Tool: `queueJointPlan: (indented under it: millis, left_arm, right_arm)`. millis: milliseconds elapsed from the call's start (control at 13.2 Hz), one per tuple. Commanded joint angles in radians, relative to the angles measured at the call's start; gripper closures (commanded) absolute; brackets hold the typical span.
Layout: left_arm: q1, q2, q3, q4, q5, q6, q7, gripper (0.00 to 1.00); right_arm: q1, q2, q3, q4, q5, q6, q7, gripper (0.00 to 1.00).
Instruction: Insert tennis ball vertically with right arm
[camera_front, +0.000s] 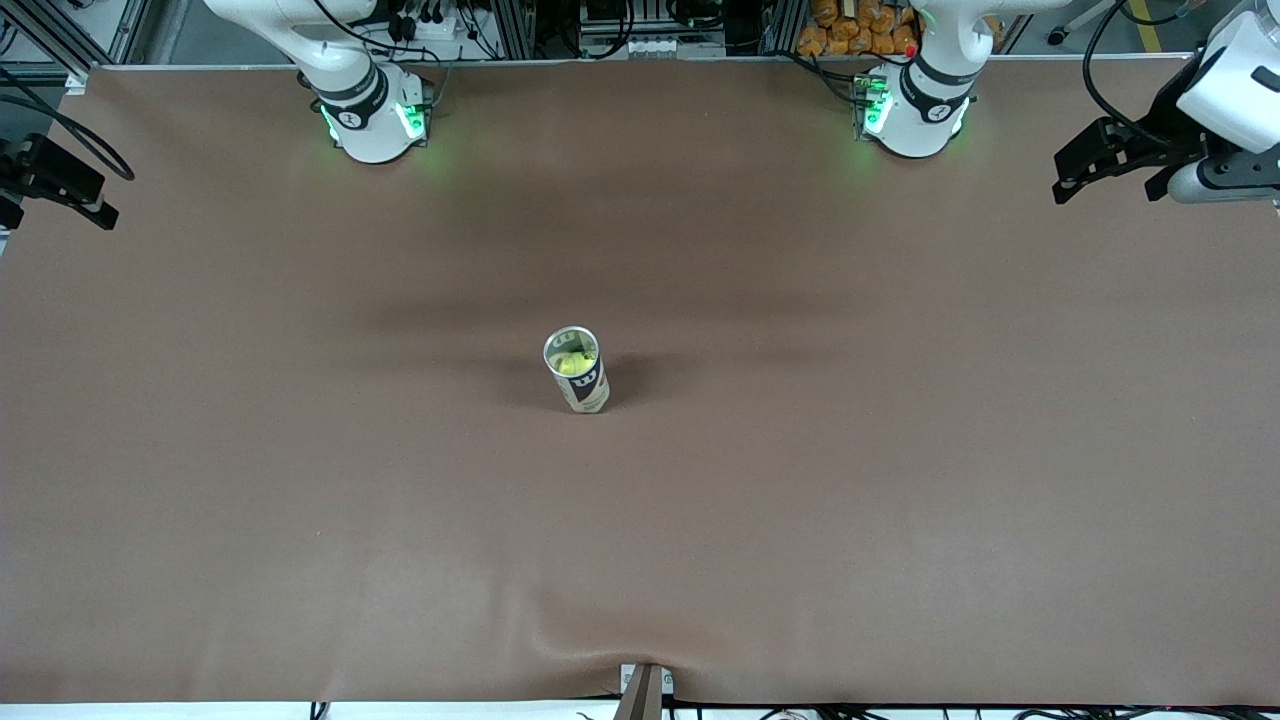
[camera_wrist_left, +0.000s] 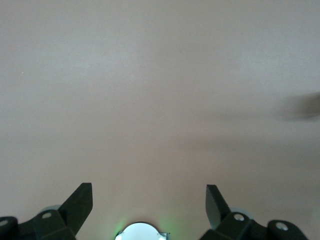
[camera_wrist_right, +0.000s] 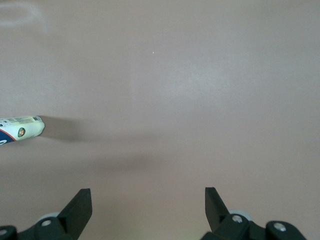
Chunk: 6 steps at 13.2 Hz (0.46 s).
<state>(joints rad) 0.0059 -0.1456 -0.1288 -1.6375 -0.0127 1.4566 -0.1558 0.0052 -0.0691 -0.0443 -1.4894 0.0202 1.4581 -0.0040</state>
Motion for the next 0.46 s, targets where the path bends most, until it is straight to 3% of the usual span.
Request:
queueJointPlan:
  millis: [0, 380]
  left_arm:
    - [0.002, 0.015, -0.005, 0.047, 0.025, -0.038, -0.004, 0.0]
    - [0.008, 0.015, -0.003, 0.047, 0.025, -0.051, -0.001, 0.0]
  right_arm:
    - [0.006, -0.001, -0.006, -0.002, -0.008, -0.005, -0.008, 0.0]
    - [0.004, -0.001, -0.008, -0.002, -0.006, -0.004, -0.008, 0.0]
